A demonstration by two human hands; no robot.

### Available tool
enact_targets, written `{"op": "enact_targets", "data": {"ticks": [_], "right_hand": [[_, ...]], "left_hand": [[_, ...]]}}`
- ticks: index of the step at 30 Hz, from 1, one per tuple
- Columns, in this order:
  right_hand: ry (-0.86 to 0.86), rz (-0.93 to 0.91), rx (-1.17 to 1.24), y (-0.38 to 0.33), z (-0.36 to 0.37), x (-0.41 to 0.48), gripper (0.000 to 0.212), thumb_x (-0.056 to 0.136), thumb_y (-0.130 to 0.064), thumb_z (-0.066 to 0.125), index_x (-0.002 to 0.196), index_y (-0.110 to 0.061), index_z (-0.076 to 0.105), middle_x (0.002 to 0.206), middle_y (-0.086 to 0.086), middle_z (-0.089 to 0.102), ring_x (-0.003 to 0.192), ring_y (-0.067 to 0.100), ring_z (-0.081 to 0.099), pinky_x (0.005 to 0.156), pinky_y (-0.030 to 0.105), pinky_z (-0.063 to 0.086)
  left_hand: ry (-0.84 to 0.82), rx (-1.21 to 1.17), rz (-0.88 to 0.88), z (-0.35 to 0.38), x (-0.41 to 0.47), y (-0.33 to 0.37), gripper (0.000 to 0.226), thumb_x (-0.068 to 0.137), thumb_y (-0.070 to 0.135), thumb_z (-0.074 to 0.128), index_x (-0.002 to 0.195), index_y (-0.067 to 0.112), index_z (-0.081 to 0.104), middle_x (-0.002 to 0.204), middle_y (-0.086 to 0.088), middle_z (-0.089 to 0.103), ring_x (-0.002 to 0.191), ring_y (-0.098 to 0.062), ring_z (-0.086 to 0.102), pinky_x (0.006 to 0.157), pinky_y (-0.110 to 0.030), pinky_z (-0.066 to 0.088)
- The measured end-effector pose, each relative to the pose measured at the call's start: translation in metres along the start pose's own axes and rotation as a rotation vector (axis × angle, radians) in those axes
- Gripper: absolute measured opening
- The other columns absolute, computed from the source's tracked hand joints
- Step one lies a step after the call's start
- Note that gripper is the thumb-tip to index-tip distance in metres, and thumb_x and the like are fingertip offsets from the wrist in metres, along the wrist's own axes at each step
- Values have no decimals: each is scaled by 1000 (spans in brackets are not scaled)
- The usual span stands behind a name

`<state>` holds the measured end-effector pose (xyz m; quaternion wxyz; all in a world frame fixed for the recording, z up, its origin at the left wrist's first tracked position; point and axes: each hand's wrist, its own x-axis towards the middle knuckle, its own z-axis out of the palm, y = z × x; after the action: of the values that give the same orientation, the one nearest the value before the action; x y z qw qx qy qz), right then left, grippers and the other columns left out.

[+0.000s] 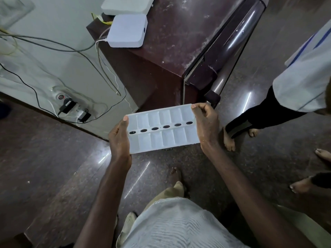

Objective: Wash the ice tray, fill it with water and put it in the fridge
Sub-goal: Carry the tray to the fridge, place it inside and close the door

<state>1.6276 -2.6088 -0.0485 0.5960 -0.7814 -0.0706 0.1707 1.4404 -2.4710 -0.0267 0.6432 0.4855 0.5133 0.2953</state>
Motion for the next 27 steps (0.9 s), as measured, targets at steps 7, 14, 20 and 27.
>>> {"op": "enact_targets", "data": {"ticks": [7,14,20,27], "right_hand": [[-18,-8,-18,-5,-2,30,14,97,-32,66,102,-21,73,93,-9,74,82,1,64,70,18,49],[-82,7,9,-6,-16,39,14,96,-34,66,100,-22,72,91,-9,73,85,8,68,74,28,55],[-173,6,19,-9,-47,48,13,97,-32,65,100,-21,71,93,-8,74,84,5,67,69,20,52],[-251,-20,6,-8,-85,62,15,98,-32,65,103,-20,70,94,-7,73,81,3,66,64,16,50]], "left_hand": [[45,-39,3,23,8,2,27,103,40,62,103,17,76,93,0,76,86,-21,75,70,-39,60],[93,-27,-17,37,-9,6,26,103,43,61,103,21,76,100,-4,78,92,-25,77,71,-40,63],[152,-53,-57,60,-39,-1,38,101,46,62,115,13,74,118,-17,75,106,-38,74,90,-59,59],[241,-100,-84,93,-74,-17,33,103,40,62,111,10,75,104,-10,78,92,-29,77,71,-42,64]]}}
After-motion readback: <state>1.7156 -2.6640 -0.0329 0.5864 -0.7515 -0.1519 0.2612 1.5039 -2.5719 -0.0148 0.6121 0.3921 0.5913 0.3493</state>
